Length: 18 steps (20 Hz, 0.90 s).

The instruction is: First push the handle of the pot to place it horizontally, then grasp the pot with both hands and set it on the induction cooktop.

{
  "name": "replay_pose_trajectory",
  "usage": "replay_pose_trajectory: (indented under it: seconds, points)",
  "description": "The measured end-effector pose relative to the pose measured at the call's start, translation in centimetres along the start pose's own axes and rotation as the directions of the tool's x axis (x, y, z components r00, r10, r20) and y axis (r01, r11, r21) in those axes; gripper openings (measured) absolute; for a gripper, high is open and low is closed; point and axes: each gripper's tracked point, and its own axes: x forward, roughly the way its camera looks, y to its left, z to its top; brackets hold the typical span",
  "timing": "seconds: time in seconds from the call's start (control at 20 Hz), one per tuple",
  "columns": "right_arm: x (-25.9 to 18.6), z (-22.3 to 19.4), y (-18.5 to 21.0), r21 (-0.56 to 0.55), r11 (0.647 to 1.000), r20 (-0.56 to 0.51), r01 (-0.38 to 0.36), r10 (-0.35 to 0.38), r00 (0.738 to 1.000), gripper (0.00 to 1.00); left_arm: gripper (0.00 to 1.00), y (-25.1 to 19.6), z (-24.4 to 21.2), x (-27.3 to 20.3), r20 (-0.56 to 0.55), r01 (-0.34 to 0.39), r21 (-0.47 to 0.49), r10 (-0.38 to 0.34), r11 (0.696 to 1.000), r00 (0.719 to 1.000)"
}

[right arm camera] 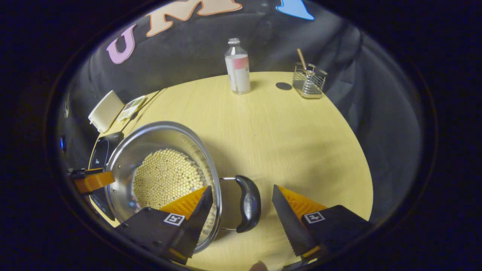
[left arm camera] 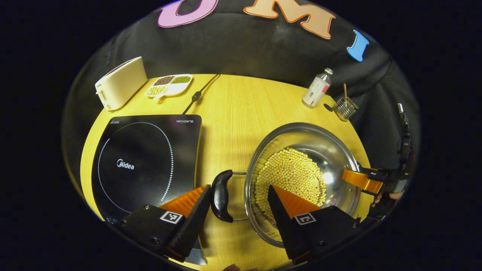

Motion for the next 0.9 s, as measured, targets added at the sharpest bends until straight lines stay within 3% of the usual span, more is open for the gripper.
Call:
replay_pose_trajectory:
  seconds: [0.05, 0.15, 0.3, 0.35, 0.4, 0.55, 0.65, 0.75, 0.8, 0.85, 0.9]
  points:
    - [0.3, -0.1, 0.2, 0.006, 1.000, -0.009, -0.008, 0.008, 1.000, 0.91, 0.90, 0.2, -0.5, 0.5, -0.024, -0.008, -0.004, 0.008, 1.000, 1.000]
    - [0.5, -0.7, 0.5, 0.008, 1.000, -0.029, -0.011, 0.011, 1.000, 0.76, 0.88, 0.1, -1.1, 1.4, -0.048, -0.019, -0.028, 0.018, 0.999, 0.999]
    - [1.1, -1.5, 0.9, 0.012, 1.000, -0.062, -0.027, 0.028, 0.998, 0.77, 0.86, 0.4, -1.8, 2.1, -0.078, -0.031, -0.047, 0.027, 0.998, 0.997]
    - [1.2, -1.4, 0.9, 0.026, 0.999, -0.066, -0.035, 0.037, 0.997, 0.67, 0.85, 0.9, -1.9, 2.3, -0.086, -0.049, -0.040, 0.046, 0.998, 0.995]
    - [1.3, -1.5, 0.9, 0.042, 0.998, -0.076, -0.044, 0.047, 0.996, 0.66, 0.79, 1.3, -2.3, 2.3, -0.104, -0.053, -0.040, 0.049, 0.998, 0.993]
    - [1.5, -1.3, 0.9, 0.067, 0.996, -0.081, -0.060, 0.065, 0.995, 0.59, 0.67, 1.0, -2.1, 2.5, -0.109, -0.025, -0.053, 0.019, 0.998, 0.994]
    - [0.5, -1.2, 1.0, 0.120, 0.990, -0.080, -0.074, 0.084, 0.993, 0.52, 0.66, 1.0, -2.3, 2.4, -0.138, -0.004, -0.050, -0.003, 0.999, 0.990]
    - [0.8, -1.4, 1.1, 0.155, 0.984, -0.094, -0.087, 0.103, 0.990, 0.52, 0.59, 0.7, -2.1, 2.0, -0.155, 0.013, -0.094, -0.027, 0.995, 0.988]
    - [0.8, -1.6, 1.1, 0.153, 0.984, -0.096, -0.089, 0.105, 0.990, 0.42, 0.58, 0.5, -2.2, 1.9, -0.155, 0.017, -0.102, -0.032, 0.995, 0.987]
    - [0.7, -1.3, 1.1, 0.156, 0.984, -0.095, -0.092, 0.107, 0.990, 0.48, 0.55, 0.5, -2.2, 1.5, -0.158, 0.019, -0.096, -0.034, 0.995, 0.987]
    - [0.4, -1.1, 0.8, 0.162, 0.982, -0.091, -0.093, 0.109, 0.990, 0.41, 0.55, 0.4, -2.1, 1.0, -0.144, 0.021, -0.094, -0.035, 0.995, 0.989]
